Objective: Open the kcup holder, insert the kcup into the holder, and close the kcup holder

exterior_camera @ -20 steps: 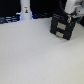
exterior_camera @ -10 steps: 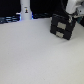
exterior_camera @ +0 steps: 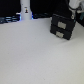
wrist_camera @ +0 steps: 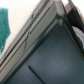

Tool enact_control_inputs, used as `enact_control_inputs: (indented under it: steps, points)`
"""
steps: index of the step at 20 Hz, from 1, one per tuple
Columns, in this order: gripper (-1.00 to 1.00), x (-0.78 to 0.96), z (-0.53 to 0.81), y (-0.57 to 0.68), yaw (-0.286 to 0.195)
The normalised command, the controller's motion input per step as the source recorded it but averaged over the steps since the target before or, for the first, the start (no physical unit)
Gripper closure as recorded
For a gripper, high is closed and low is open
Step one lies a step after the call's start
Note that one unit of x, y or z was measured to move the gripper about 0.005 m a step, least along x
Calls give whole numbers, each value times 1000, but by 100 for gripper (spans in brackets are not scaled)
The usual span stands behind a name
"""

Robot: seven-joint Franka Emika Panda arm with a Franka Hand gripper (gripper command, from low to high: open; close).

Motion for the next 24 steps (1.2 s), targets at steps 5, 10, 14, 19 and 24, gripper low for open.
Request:
enact_control_inputs:
  steps: [5, 10, 14, 19, 24]
  points:
    - [-100, 192, 18, -142, 19]
    - [-100, 316, -156, -308, 14]
    - [-100, 240, -166, -58, 44]
    - [-100, 118, -263, 151, 113]
    - [-100, -24, -158, 381, 143]
